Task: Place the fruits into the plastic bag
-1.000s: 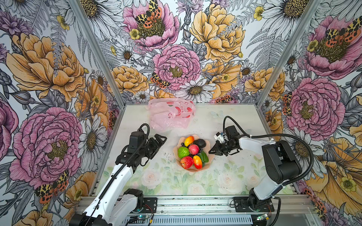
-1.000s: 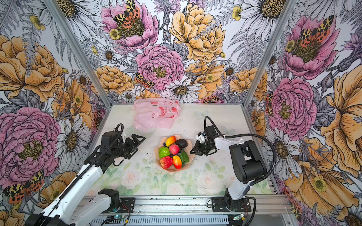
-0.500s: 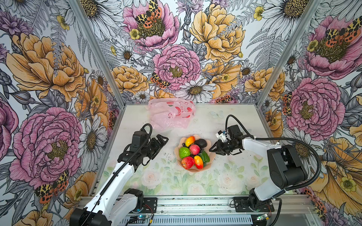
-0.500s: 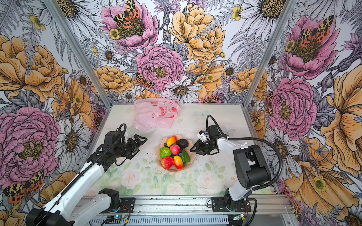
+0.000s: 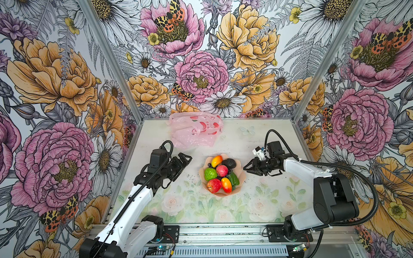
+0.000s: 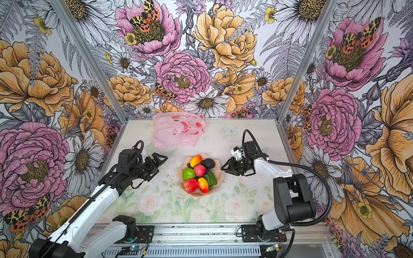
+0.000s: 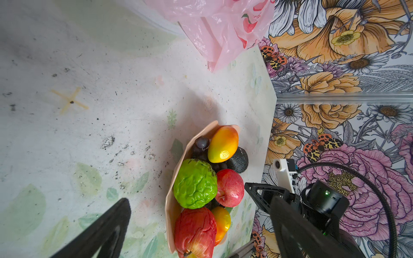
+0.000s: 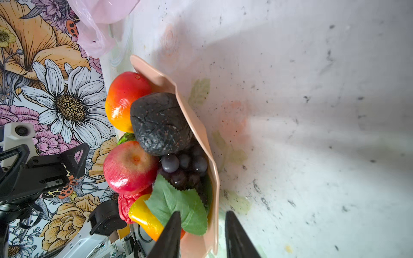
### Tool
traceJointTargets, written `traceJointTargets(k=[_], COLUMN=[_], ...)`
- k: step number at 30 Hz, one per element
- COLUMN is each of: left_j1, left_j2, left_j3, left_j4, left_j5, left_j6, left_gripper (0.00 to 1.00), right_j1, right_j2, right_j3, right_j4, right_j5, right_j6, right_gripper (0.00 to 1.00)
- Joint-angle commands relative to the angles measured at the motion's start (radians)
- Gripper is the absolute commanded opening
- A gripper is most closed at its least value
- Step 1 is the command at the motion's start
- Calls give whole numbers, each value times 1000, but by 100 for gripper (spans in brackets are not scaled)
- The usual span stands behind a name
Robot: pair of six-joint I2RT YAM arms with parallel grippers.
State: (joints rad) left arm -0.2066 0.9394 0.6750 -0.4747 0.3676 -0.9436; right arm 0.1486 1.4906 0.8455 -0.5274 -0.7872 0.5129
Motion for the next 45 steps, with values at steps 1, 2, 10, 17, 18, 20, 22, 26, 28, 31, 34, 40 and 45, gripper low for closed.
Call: traceJointTargets(k=[1,2,10,17,18,20,22,26,28,31,34,40,45], left_j1=[19,23,95,192,194,212,228,254,269,299,336,381,396], left_j2=[-29,-33,-83,-97,-91,-76,-56,19,63,131,193,317,455], left_j3=[18,18,8,34,42,66,87,130,157,192,202,122,121], left_j4=[-3,-3,-23,-37,-36,-32,-33,-5,-4,-7,5,254,400], left_j5=[9,13,46,77,73,58,35,11,4,3,10,93,111], left_j6=[5,4,2,13,12,13,14,-2,-10,-32,-86,-292,-371], left_gripper=[99,99,99,99,99,99,99,99,99,99,99,99,99], right_j1=[-13,-18,-31,-24,-20,-5,11,38,45,49,50,51,49], right_j2=[-32,-34,-53,-84,-84,-80,-68,-35,-15,17,55,136,198], right_j3=[35,42,130,251,270,318,362,452,490,540,584,653,701], right_j4=[-29,-34,-49,-48,-48,-48,-48,-48,-48,-49,-49,-50,-49], right_j5=[-1,-1,-5,2,7,15,25,30,29,24,14,-10,-29], right_j6=[-18,-18,18,85,91,108,121,146,154,162,166,167,165], right_gripper=[35,35,36,36,36,36,36,36,36,36,37,37,37])
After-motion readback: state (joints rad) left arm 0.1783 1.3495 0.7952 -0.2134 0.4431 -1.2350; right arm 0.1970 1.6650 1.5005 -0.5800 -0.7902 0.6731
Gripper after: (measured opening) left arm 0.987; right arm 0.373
